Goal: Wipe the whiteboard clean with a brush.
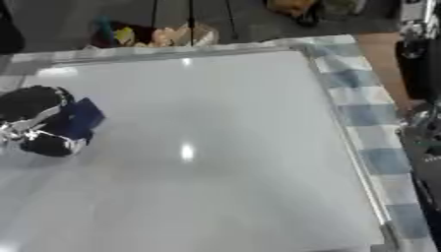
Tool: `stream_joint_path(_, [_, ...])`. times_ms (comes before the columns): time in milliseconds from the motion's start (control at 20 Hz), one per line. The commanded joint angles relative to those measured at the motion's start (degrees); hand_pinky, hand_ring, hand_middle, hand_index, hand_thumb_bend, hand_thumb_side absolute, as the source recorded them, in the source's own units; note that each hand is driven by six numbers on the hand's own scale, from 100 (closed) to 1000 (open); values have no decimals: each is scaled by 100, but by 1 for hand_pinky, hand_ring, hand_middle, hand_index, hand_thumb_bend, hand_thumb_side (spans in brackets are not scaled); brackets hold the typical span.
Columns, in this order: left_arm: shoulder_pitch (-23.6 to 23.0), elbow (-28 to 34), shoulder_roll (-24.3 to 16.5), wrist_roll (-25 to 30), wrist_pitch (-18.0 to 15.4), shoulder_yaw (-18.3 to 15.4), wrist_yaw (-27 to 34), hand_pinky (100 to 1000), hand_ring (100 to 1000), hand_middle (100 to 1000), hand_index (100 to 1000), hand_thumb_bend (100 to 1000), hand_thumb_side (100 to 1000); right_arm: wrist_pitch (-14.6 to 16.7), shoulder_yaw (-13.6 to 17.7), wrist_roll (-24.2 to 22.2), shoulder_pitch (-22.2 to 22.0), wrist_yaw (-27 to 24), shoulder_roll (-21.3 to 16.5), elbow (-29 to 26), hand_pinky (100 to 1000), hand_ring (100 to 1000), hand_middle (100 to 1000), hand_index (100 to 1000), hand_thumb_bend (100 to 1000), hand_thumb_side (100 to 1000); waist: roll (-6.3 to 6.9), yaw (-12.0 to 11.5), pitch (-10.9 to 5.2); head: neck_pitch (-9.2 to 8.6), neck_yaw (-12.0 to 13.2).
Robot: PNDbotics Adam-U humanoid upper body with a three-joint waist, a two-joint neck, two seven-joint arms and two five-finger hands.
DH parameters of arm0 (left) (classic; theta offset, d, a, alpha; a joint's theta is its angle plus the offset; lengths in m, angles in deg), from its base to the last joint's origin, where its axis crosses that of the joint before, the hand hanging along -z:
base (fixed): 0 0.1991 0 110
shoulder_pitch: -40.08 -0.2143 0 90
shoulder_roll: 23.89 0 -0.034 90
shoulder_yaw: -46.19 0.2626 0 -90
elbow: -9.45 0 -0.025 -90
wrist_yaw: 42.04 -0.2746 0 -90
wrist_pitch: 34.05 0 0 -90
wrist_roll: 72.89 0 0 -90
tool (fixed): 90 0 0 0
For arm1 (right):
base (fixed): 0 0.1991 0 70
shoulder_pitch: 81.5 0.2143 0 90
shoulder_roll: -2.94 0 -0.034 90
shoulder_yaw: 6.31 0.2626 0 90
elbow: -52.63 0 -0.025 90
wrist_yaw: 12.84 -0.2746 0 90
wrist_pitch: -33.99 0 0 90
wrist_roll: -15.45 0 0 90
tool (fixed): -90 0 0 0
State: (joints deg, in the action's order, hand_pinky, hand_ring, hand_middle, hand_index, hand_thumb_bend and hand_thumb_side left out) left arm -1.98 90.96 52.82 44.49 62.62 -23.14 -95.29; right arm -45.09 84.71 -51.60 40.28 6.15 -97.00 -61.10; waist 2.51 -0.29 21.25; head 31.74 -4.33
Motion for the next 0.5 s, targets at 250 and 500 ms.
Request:
stream_joint_path(250, [271, -657, -153, -215, 238, -506, -32, 278, 454, 411, 173, 100, 444, 12, 21, -24, 93, -50, -121, -86, 791, 816, 745, 797, 100, 906, 3, 54, -72, -170, 129])
stream_joint_path(500, [389, -1095, -79, -316, 419, -778, 81, 267, 445, 403, 176, 100, 457, 12, 25, -22, 92, -52, -123, -86, 791, 816, 745, 797, 100, 906, -3, 73, -69, -198, 184])
